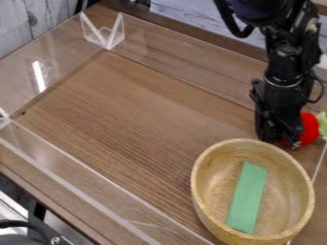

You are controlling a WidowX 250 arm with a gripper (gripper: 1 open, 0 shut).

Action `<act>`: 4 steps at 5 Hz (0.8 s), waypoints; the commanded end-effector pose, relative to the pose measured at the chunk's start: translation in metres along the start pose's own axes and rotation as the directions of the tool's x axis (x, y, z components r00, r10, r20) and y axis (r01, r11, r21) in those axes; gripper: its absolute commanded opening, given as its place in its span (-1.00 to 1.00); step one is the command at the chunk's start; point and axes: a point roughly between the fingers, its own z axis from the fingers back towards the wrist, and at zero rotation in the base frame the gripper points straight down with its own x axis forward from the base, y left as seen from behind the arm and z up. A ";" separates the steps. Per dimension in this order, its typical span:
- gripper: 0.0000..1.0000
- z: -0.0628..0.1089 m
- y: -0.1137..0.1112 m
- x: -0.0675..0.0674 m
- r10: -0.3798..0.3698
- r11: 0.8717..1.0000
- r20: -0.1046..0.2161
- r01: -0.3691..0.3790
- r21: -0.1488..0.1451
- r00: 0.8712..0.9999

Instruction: Move the red object to the left side of the table

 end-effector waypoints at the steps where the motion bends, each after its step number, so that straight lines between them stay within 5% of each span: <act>1: -1.00 0.049 0.003 0.017 -0.004 0.998 0.103 -0.003 0.063 0.995; 3: -1.00 0.120 0.052 0.006 0.105 0.969 0.193 -0.144 0.199 0.976; 4: 1.00 0.100 0.044 0.011 0.035 0.984 0.182 -0.066 0.167 0.983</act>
